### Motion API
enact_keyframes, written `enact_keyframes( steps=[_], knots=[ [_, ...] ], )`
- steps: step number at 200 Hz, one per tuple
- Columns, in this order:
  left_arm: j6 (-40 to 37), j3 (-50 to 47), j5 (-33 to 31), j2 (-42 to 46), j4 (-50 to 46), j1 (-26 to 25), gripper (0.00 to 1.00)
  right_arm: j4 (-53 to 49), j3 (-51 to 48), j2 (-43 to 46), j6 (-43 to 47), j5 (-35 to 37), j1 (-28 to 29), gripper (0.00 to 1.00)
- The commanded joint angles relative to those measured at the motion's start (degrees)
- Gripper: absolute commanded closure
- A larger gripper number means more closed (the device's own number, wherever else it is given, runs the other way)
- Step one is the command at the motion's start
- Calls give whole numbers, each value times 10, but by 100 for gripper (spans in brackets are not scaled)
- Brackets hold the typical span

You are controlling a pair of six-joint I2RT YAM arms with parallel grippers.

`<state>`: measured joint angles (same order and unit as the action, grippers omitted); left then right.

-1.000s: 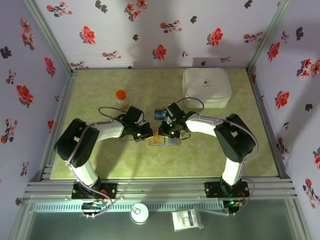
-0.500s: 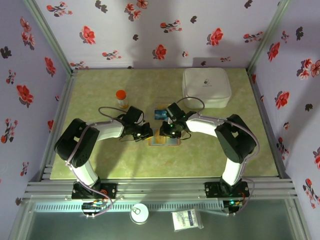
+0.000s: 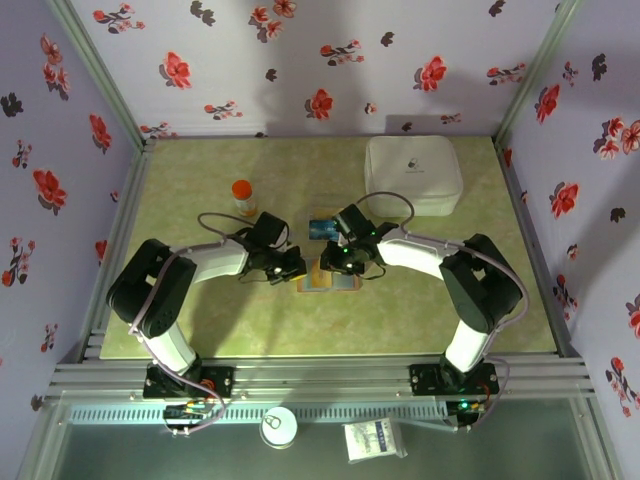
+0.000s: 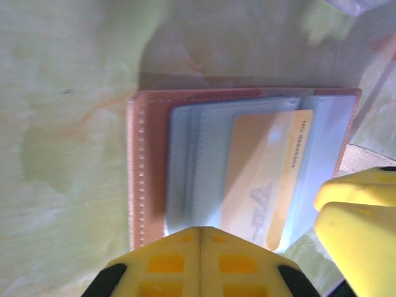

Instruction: Take the credit cards out of the card holder

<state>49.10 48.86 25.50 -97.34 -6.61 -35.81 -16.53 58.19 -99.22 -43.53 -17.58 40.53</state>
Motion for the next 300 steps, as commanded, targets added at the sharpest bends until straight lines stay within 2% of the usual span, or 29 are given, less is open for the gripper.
enact_keyframes(
  steps=[1,183,300],
  knots=[
    [-13,22,-6,3,-18,-7,97,-6,-13,12,4,4,-5,74],
    [-25,32,-39,-38,-53,-15,100,34,-33,-21,-2,-22,-23,74],
    [-29,42,-40,-45,-68,-14,100,149,-81,3,-54,-92,-38,80]
  ],
)
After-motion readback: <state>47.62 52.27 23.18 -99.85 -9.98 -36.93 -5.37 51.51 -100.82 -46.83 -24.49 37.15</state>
